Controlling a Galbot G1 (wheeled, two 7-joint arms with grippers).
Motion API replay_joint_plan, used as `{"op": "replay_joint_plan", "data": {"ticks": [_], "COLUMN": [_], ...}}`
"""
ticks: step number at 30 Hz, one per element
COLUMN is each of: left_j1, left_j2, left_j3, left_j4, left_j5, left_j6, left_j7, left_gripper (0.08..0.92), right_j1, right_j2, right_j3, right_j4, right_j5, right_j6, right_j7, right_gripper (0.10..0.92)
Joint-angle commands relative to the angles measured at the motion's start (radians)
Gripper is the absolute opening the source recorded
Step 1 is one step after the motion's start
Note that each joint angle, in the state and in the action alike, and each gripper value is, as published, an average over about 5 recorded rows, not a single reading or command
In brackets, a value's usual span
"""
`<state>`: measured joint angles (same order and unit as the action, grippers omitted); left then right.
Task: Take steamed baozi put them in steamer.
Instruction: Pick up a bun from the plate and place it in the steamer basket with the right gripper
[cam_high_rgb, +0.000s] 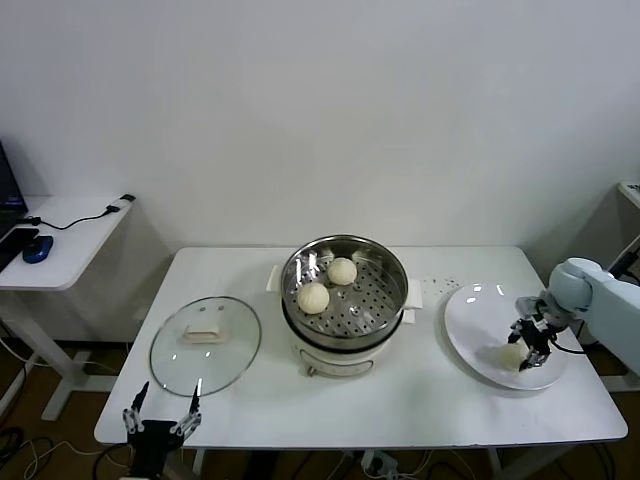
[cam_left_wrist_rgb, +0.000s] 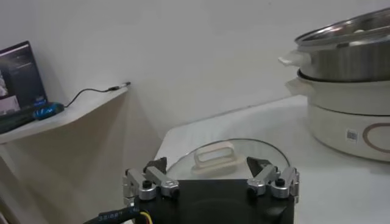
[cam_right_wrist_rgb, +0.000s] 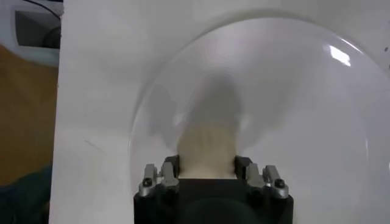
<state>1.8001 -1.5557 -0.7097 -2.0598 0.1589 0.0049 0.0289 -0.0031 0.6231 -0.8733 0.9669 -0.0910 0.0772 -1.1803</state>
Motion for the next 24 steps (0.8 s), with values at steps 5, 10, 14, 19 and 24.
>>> {"op": "replay_joint_plan", "data": {"ticks": [5,10,14,19,24], "left_j1": [-0.001,-0.006,-0.005,0.000,0.009], "left_j2": [0.003,0.002,-0.001,-0.003,-0.005], "left_j3": [0.004,0.007,0.009,0.011,0.010], "left_j4": [0.000,0.004,0.007,-0.004,-0.026], "left_j5": [0.005,0.017,0.023,0.017,0.004], "left_j6": [0.002,0.007,0.006,0.006,0.008], "left_j7": [0.002,0.002,0.002,0.001,0.001], "left_gripper": [0.823,0.823,0.823,0.823,0.823], "right_j1": [0.358,0.678,0.834,0.881,0.777], "right_j2": [0.032,0.128,0.226,0.343,0.404], "right_j3": [-0.233,-0.467,-0.535,-0.533,-0.452], "right_j4": [0.050,0.156,0.235,0.314,0.393], "right_j5": [0.024,0.022,0.033,0.014,-0.070], "right_j6": [0.205,0.431,0.530,0.590,0.585], "right_j7": [-0.037,-0.034,-0.010,0.019,0.023], "right_gripper": [0.570,0.575,0.577,0.577,0.577]}}
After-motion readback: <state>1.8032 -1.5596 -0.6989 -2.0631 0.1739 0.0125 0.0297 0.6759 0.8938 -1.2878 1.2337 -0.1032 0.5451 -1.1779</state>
